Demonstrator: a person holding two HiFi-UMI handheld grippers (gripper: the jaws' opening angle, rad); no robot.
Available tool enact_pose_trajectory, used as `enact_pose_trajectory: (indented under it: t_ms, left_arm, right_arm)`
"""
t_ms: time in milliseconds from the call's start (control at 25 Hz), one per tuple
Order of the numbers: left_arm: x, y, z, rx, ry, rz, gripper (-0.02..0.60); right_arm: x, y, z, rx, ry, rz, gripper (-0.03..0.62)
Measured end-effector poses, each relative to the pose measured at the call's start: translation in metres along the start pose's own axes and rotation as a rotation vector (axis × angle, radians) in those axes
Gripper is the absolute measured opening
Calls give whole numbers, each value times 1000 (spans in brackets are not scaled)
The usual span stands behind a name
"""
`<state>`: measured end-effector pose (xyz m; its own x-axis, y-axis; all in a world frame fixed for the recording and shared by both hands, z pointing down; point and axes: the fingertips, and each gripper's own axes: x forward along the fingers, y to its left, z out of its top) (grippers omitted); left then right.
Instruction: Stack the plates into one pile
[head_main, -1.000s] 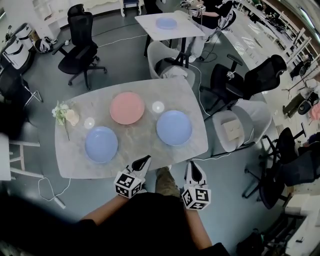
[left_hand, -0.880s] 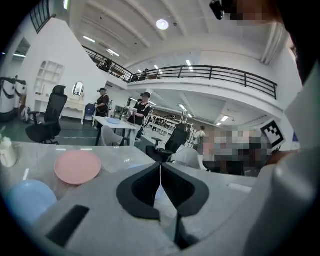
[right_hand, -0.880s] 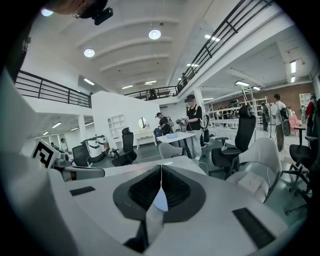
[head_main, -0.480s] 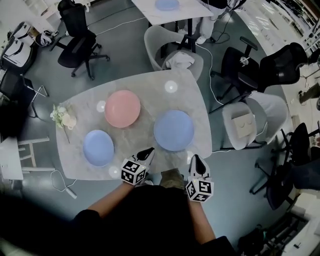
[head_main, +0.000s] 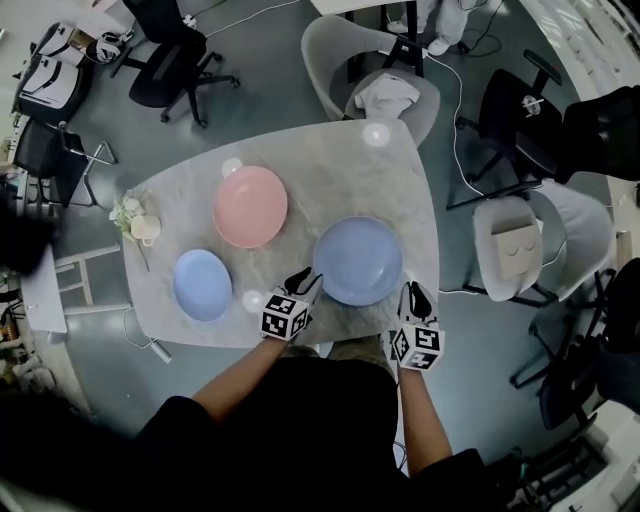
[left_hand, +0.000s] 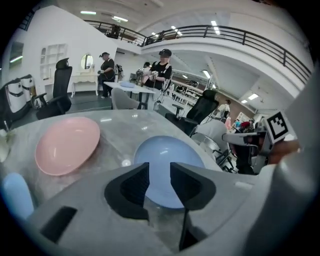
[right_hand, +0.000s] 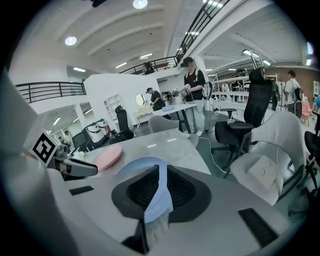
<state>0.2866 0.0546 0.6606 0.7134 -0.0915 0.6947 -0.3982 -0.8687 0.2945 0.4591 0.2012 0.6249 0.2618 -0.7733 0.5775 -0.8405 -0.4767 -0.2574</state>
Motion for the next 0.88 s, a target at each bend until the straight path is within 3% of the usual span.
enact_pose_trajectory:
  t_ms: [200, 320, 520, 680, 760, 880]
  left_arm:
    - [36, 27, -19, -138, 107, 73, 154]
    - [47, 42, -35, -225, 159, 122, 179]
    - [64, 51, -56, -247, 208, 138, 218]
    - [71, 48, -64, -296, 202, 132, 178]
    - [73, 45, -68, -320, 196, 116, 107]
    - [76, 48, -70, -340, 194, 98, 84]
  right_arm:
    - [44, -24, -13, -30, 90, 33, 19]
    - [66, -32, -22, -45, 156, 58, 74]
    - [95, -40, -41, -28, 228, 67, 78]
    - [110, -35, -55, -50, 297, 95, 78]
    - [113, -33, -60, -44, 316, 109, 78]
    - [117, -31, -63, -45, 332, 100, 77]
